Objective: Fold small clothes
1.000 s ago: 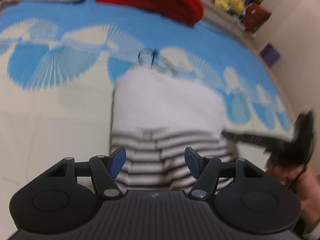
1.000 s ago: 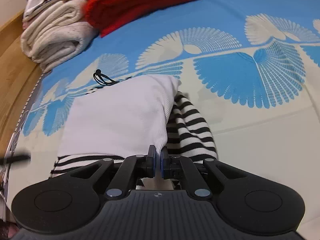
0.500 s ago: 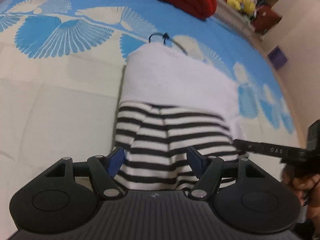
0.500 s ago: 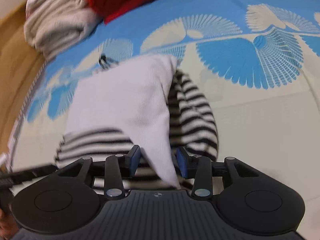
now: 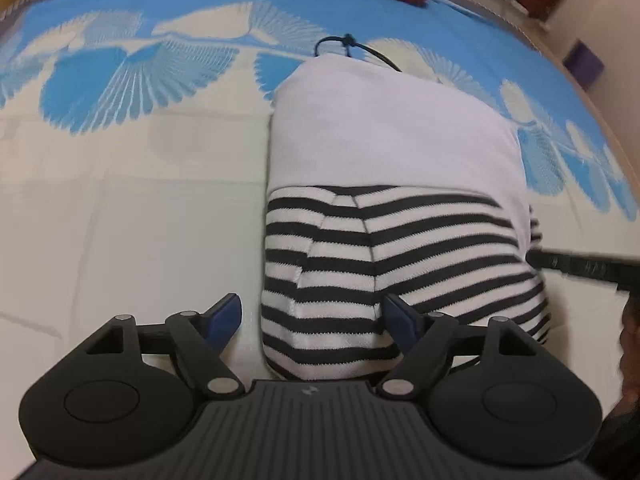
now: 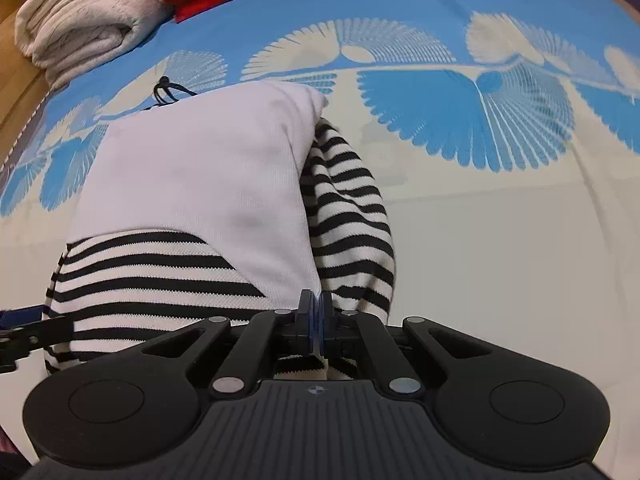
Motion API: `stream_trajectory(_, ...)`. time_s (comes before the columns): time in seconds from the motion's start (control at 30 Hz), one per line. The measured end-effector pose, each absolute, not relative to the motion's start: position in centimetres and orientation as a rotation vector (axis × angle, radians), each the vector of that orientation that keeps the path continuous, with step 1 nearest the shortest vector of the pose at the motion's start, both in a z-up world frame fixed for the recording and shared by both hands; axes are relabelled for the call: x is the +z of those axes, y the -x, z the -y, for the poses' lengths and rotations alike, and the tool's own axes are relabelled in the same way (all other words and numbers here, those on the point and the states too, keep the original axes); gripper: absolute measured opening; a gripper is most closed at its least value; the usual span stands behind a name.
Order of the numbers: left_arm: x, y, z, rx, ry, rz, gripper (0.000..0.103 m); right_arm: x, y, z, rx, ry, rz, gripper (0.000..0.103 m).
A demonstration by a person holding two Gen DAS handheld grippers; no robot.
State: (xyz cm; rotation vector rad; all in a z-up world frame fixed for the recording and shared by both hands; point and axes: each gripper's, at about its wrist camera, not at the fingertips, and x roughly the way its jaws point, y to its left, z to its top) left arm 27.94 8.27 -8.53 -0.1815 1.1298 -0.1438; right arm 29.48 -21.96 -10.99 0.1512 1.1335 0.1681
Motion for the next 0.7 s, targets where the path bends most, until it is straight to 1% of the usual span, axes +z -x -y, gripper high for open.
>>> stream_trajectory(0.03, -8.0, -27.9, -8.4, -0.146, 0.199, -1.122, 0.079, -10.9, -29.3, 21.8, 0.154, -0.117, -1.133, 0.002)
stream_trajectory(0.1, -6.5, -27.6, -8.3, -0.16, 0.187, -1.063, 0.078, -10.6, -29.1, 21.9, 0.095, -0.052, -1.117, 0.002)
stream_trajectory(0.17, -5.2, -27.2, -8.3, -0.19, 0.199, -1.009, 0.078, -8.9, -28.5, 22.2, 0.004, -0.022, -1.021, 0.004)
stream_trajectory(0.2, -5.1, -27.2, -8.4, -0.202, 0.216, -1.002, 0.078, -7.6, -28.1, 22.5, -0.016, -0.051, -0.946, 0.009)
stream_trajectory(0.27, -5.5, -27.3, -8.3, -0.206, 0.222, -1.018, 0.078, -6.0, -27.3, 22.2, 0.019, -0.111, -0.863, 0.01)
stream_trajectory(0.33, -6.4, -27.8, -8.0, -0.188, 0.182, -1.05, 0.077, -5.4, -26.8, 21.1, 0.101, -0.141, -0.829, 0.01)
stream_trajectory(0.37, -7.0, -27.9, -7.7, -0.171, 0.15, -1.078, 0.078, -5.7, -26.8, 20.4, 0.147, -0.148, -0.838, 0.011)
stream_trajectory(0.4, -7.8, -28.0, -7.6, -0.164, 0.132, -1.101, 0.078, -6.2, -26.9, 19.7, 0.189, -0.15, -0.865, 0.015)
stream_trajectory(0.47, -8.0, -28.1, -7.7, -0.158, 0.154, -1.108, 0.078, -8.7, -27.3, 18.3, 0.222, -0.095, -0.995, 0.017)
stream_trajectory(0.53, -6.9, -27.6, -7.5, -0.171, 0.139, -1.07, 0.077, -11.1, -27.5, 17.6, 0.165, 0.009, -1.097, 0.017)
stream_trajectory(0.6, -6.0, -27.0, -7.3, -0.195, 0.111, -1.014, 0.077, -11.5, -27.4, 18.5, 0.135, -0.004, -1.092, 0.017)
stream_trajectory(0.63, -6.3, -27.1, -7.2, -0.195, 0.096, -1.024, 0.077, -11.7, -27.4, 19.2, 0.126, -0.029, -1.095, 0.018)
stream_trajectory(0.7, -7.8, -27.5, -7.3, -0.164, 0.08, -1.093, 0.081, -12.4, -27.7, 20.2, 0.09, -0.031, -1.137, 0.028)
